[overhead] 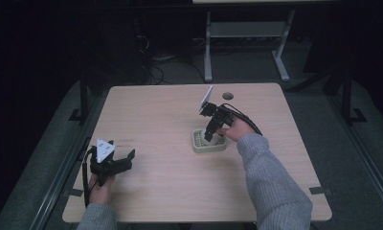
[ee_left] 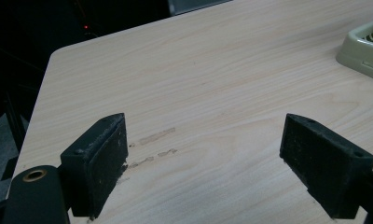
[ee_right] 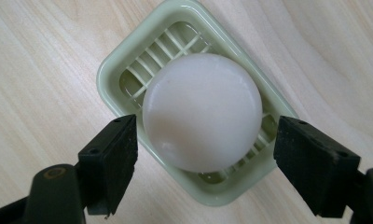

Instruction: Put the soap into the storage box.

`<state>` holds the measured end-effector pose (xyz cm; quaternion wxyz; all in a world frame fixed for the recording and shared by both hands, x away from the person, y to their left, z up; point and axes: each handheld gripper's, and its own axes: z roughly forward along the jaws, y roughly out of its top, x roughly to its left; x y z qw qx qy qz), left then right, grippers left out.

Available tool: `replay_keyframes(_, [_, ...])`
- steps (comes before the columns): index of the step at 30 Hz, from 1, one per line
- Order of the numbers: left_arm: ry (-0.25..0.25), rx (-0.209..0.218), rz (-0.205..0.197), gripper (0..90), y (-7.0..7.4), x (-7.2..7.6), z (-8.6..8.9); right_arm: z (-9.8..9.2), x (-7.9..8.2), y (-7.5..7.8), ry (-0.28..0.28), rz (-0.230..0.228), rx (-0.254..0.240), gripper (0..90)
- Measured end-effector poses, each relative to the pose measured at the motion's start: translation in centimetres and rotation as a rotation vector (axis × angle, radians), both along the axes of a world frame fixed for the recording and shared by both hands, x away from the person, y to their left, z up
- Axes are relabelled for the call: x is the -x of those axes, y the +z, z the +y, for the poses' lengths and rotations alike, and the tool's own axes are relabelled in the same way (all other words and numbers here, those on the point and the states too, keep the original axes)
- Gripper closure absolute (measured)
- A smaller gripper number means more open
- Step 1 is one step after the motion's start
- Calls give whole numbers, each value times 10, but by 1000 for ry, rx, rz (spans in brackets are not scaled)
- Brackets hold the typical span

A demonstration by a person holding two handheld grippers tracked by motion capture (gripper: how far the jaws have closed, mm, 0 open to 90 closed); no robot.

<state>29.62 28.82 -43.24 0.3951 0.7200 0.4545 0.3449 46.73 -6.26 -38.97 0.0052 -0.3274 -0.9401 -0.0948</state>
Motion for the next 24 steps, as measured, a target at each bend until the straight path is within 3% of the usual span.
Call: replay_keyframes(24, [1, -4, 1, 148, 0, 0, 1, -35, 22, 13, -33, -9, -37, 213])
